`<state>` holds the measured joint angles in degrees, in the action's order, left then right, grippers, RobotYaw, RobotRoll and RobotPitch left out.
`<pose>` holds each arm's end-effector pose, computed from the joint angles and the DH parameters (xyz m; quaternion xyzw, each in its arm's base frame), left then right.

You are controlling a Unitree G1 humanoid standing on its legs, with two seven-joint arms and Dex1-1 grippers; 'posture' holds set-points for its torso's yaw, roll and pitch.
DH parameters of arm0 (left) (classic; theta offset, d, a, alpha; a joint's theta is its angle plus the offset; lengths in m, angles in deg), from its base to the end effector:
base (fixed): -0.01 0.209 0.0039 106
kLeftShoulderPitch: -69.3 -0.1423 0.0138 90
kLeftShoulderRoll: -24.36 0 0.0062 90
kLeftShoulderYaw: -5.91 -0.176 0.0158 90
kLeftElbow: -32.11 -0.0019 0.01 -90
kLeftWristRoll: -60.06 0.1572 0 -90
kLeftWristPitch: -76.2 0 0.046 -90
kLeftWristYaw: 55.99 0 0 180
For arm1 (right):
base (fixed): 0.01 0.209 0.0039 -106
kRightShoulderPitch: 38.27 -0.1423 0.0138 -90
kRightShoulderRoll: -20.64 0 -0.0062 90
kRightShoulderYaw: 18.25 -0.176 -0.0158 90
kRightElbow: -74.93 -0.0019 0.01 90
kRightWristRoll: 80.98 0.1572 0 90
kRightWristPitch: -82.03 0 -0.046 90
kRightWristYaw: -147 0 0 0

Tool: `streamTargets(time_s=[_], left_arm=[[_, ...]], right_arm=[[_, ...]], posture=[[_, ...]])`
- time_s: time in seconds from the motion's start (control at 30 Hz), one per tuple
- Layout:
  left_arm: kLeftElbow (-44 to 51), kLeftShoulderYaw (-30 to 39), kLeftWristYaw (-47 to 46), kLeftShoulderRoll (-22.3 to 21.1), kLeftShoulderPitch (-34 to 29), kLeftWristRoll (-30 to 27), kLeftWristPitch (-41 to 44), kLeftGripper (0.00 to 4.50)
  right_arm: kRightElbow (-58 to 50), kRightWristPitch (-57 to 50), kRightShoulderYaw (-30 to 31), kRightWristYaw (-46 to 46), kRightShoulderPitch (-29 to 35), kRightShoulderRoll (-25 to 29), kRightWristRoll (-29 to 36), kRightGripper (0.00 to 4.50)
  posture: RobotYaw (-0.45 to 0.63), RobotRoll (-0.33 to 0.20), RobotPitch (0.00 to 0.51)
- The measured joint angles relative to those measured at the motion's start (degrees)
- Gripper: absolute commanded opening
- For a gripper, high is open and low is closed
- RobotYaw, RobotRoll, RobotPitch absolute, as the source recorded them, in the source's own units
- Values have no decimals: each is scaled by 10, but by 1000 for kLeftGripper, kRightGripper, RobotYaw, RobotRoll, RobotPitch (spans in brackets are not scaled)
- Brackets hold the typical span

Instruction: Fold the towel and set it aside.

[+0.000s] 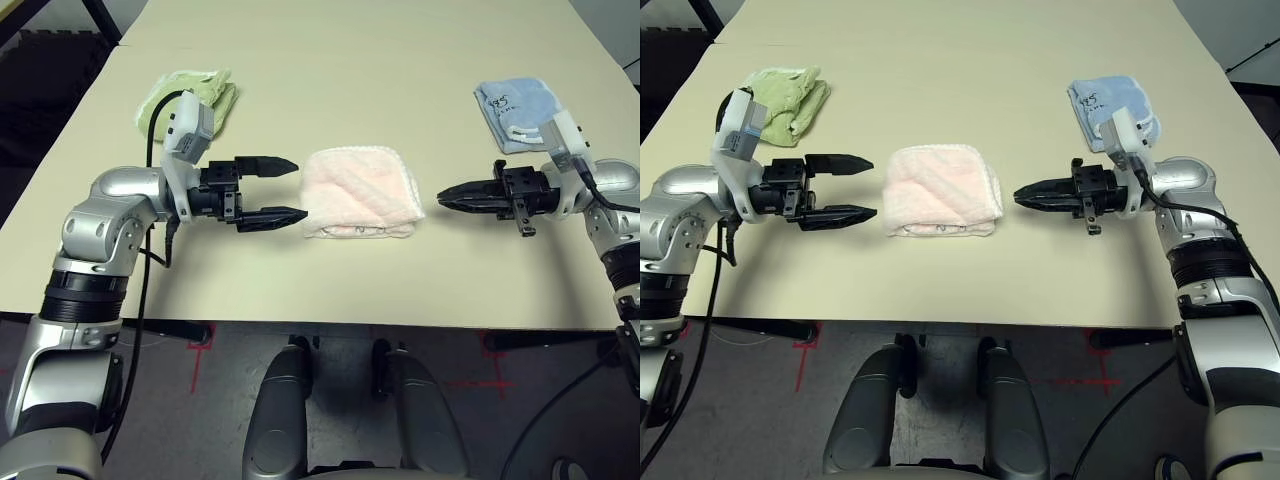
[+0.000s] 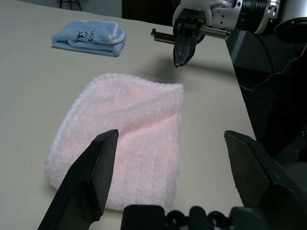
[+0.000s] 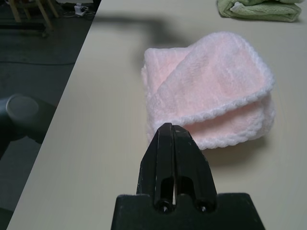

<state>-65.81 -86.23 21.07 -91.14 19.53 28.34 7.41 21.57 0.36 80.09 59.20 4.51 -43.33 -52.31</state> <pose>0.3083 0.2330 0.2401 0.1245 -0.0201 -0.6380 0.7596 0.3355 -0.2700 0.2151 -0.2035 -0.0426 0.6661 0.7163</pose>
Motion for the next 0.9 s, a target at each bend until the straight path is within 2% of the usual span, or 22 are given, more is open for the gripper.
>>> streamTargets(time_s=[0.1,0.2,0.4,0.53,0.7,0.9], left_arm=[[-13,-3,25,0,6,14,-22,4500],[-24,-5,49,2,7,30,-56,3880],[-71,-14,97,6,7,71,-154,1541],[-98,-19,121,23,25,75,-176,20],[-158,-49,146,42,66,88,-203,20],[-302,-101,149,99,129,140,-272,20]], right_arm=[[-1,-1,0,0,0,3,3,34],[-2,-3,0,0,0,3,4,0],[-2,-7,0,0,-8,-4,3,0],[10,-5,4,0,-30,-34,1,0],[53,9,17,0,-65,-83,-19,0],[157,64,44,-9,-101,-153,-122,0]], posture=[[-46,0,225],[-47,0,226],[-42,0,227],[-37,0,227],[-35,0,228],[-30,0,229]])
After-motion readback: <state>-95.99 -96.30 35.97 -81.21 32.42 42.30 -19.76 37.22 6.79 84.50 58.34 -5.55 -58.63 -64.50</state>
